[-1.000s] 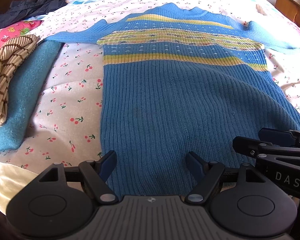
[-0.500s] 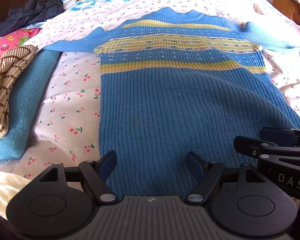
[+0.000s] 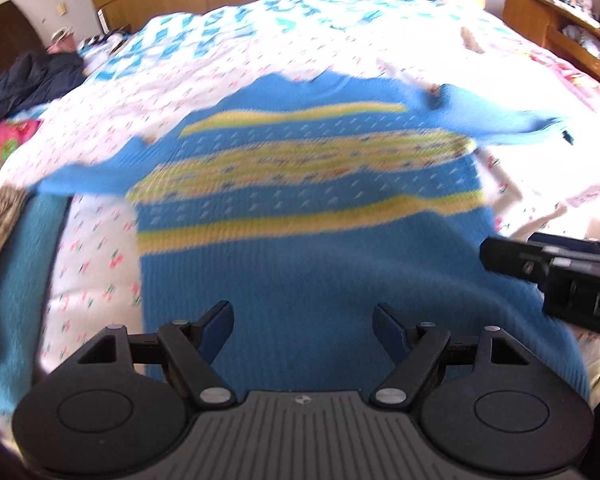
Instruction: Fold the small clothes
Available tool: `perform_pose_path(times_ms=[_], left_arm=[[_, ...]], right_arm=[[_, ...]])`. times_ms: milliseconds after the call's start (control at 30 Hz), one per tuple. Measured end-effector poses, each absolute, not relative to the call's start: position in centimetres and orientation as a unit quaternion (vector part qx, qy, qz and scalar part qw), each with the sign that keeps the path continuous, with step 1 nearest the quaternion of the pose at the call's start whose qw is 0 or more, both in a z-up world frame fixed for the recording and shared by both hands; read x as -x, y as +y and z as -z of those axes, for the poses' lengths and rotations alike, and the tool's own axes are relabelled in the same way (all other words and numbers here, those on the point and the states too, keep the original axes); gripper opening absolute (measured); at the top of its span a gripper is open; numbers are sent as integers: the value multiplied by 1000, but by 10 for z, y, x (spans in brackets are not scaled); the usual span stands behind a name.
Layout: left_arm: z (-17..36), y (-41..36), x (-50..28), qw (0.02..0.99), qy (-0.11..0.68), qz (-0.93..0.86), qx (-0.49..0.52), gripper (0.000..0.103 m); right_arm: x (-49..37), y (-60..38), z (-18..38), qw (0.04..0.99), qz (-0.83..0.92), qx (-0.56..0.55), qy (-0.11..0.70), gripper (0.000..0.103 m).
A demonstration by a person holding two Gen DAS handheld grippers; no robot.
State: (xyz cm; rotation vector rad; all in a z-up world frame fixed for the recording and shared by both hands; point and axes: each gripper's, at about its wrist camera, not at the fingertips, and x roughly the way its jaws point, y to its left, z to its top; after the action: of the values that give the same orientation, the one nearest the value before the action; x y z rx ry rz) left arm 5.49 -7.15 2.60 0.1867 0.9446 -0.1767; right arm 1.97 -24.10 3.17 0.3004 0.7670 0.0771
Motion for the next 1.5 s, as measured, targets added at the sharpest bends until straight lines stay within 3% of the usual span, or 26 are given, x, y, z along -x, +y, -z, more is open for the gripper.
perform_pose_path(times_ms=[333, 567, 933, 1067, 1100, 1300, 1500], left_arm=[[-39, -158, -105, 891, 412, 153, -115, 81], [-32, -212, -129, 883, 414, 186, -119, 81], [-18, -239, -136, 874, 427, 204, -112, 81], [-18, -235, -136, 874, 427, 203, -111, 81], [-19, -231, -135, 875, 426, 201, -111, 81], [-25, -194, -132, 887, 415, 182, -91, 81], [-27, -132, -127, 898, 410, 143, -65, 81]], right_arm=[[-55, -393, -19, 900, 126, -270, 319, 48], [-66, -492, 24, 840, 192, -435, 262, 48], [-73, -533, 54, 800, 234, -521, 185, 45], [-82, -539, 56, 795, 244, -521, 192, 13], [-79, -538, 51, 797, 238, -523, 186, 10], [-90, -508, -17, 855, 170, -465, 154, 9], [-149, -403, -89, 908, 15, -385, 166, 9]])
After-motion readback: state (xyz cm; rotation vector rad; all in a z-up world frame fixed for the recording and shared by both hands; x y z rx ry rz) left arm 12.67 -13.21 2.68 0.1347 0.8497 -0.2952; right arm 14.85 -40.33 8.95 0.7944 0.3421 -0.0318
